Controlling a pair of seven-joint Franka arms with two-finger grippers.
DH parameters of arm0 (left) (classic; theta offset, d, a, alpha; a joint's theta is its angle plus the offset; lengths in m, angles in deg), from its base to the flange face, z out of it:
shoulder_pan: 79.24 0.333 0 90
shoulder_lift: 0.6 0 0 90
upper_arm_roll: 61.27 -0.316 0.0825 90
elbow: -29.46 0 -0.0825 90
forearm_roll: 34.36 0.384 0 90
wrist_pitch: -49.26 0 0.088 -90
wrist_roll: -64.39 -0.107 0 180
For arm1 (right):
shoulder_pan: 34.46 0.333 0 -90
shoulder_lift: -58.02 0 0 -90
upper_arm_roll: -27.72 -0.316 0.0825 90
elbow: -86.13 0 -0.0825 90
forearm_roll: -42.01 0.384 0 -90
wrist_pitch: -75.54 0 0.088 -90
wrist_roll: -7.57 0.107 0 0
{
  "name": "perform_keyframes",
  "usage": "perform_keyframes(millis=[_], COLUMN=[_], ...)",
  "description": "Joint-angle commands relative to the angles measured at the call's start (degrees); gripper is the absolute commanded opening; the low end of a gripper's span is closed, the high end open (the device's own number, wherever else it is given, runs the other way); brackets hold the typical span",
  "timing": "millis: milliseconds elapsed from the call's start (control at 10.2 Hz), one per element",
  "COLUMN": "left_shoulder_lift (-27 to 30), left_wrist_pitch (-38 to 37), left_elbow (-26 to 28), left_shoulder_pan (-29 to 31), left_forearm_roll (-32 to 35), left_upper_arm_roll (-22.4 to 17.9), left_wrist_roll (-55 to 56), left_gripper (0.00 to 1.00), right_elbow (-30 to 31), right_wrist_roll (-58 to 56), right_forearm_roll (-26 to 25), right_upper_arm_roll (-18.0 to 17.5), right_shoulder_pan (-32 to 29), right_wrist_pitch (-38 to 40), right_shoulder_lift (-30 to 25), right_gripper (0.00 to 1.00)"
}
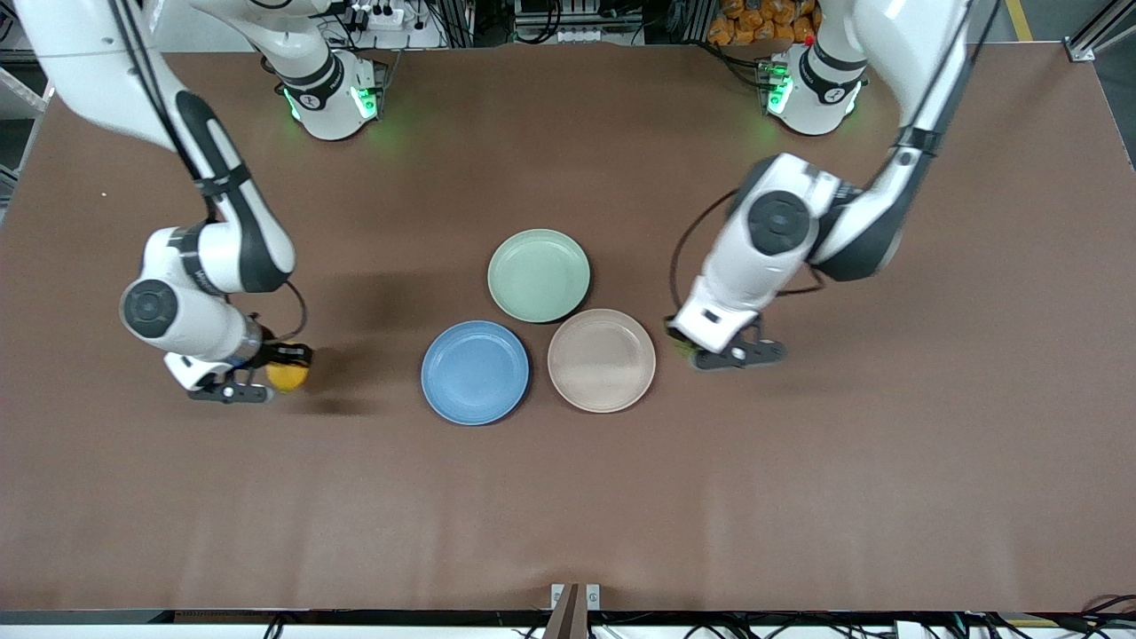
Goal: Place lemon and lettuce in plates
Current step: 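Carry the lemon to the blue plate while the left gripper carries lettuce to cream plate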
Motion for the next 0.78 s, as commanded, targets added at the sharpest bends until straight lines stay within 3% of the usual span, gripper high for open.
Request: perform_keyframes(millis=[0, 196, 294, 392, 686], left_shoulder_lift=[-8.78, -12.05, -12.49, -12.5, -8.83], left_wrist_pitch=[-0.74, -0.21, 0.58, 0.58, 0.32], left_elbow=[-8.25, -10.64, -10.65, -10.65, -11.17], left_shoulder_pan=[-6.27, -8.06, -8.06, -7.8, -6.57], left_forearm_roll=[1.32, 2.11, 2.11, 2.2, 2.38], left_upper_arm_roll=[-0.87, -1.66, -1.66, -2.01, -2.54], left_wrist_roll=[8.23, 9.91, 10.0, 9.22, 6.76], left_gripper=[0.0, 0.0, 0.27, 0.97, 1.0], right_elbow=[-6.14, -9.48, -12.46, -14.49, -16.45], right_wrist_roll=[12.64, 19.95, 20.41, 20.59, 21.12], right_forearm_roll=[-0.59, -0.68, -0.68, -0.68, -0.68], right_upper_arm_roll=[-3.73, -7.24, -7.95, -7.96, -7.96], right_shoulder_pan=[3.94, 6.94, 8.95, 10.97, 13.19], right_wrist_pitch=[5.16, 4.55, 4.55, 4.55, 0.79], right_shoulder_lift=[0.49, 4.6, 7.32, 9.26, 13.57], right_gripper=[0.0, 0.0, 0.0, 0.0, 0.0])
